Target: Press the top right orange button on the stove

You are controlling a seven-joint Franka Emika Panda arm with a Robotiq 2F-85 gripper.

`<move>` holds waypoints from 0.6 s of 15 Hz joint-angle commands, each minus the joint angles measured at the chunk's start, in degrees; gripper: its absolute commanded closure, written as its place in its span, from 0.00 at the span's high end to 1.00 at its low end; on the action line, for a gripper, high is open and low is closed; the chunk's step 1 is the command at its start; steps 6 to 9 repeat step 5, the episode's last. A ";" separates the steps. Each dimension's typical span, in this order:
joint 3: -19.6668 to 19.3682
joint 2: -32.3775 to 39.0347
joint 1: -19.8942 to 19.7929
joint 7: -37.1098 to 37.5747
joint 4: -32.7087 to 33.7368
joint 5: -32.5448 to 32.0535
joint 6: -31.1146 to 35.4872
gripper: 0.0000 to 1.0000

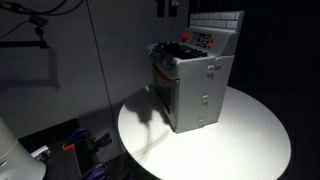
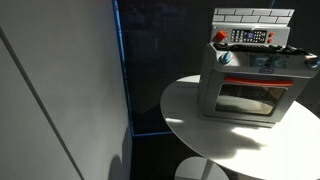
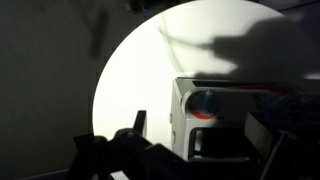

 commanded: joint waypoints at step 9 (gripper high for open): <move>0.06 -4.85 -0.93 -1.32 -0.94 0.07 -2.47 1.00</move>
